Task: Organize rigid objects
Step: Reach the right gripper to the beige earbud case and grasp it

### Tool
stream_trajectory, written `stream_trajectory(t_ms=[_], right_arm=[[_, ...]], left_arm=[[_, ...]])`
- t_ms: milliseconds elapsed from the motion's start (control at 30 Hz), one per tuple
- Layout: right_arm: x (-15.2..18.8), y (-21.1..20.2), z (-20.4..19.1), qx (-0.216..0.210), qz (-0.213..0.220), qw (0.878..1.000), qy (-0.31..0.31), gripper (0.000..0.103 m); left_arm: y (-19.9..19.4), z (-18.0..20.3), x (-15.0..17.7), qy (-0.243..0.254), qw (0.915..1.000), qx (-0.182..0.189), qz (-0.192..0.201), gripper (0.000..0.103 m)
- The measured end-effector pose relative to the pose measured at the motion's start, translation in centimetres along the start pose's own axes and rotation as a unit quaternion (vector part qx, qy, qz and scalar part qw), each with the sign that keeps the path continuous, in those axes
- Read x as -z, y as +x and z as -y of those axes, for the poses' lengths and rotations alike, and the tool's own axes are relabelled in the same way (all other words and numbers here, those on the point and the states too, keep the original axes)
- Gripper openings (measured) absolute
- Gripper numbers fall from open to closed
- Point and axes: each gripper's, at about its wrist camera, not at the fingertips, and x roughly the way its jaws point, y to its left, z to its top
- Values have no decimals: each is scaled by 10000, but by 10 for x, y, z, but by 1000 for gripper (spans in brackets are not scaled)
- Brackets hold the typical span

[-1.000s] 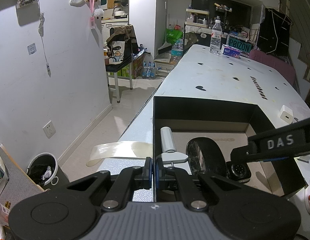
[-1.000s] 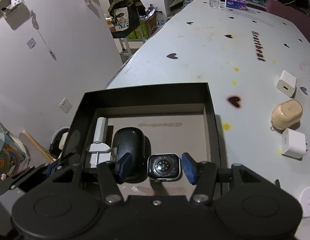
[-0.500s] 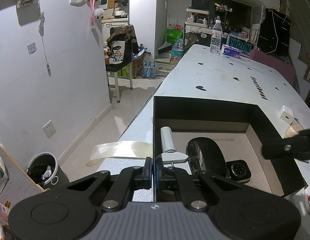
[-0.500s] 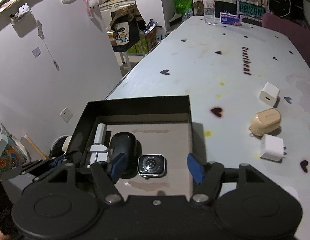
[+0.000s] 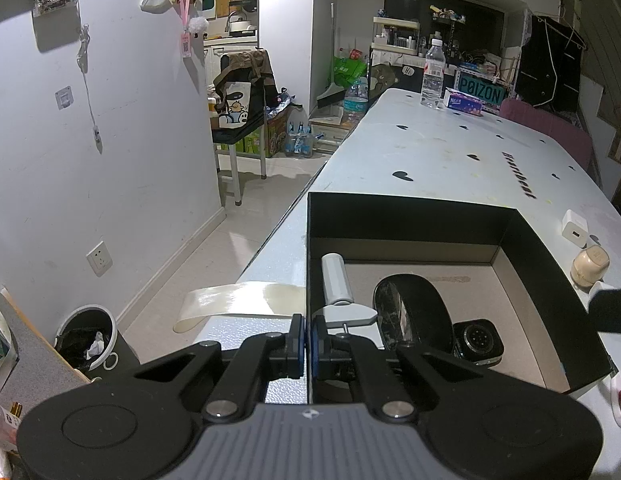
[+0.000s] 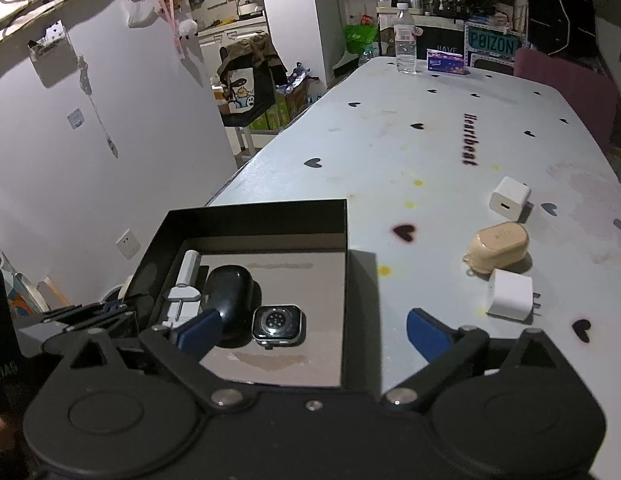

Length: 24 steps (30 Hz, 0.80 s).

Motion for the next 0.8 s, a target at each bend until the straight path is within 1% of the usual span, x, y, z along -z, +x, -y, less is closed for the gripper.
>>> stream_trajectory(t_ms=[167, 333, 500, 633, 733, 800], right_arm=[[5, -2, 11, 225, 65, 9997, 64, 101], [3, -6, 32, 416, 167, 9986, 275, 101], [-4, -4, 65, 669, 334, 9956, 563, 101], [-14, 2, 97, 878, 600, 9927, 568, 101], [-22, 10, 121, 850, 761, 9922, 504, 101], [-26, 18, 137, 732, 794, 9929, 503, 101]], left_arm=[[0, 0, 0, 2, 10000, -1, 1, 3], [0, 0, 0, 1, 10000, -1, 0, 3], [0, 0, 0, 0, 10000, 0, 0, 3], [0, 0, 0, 4, 10000, 0, 2, 3], [0, 0, 0, -3, 10000, 2, 0, 3], [0, 0, 0, 7, 10000, -4, 2, 3]])
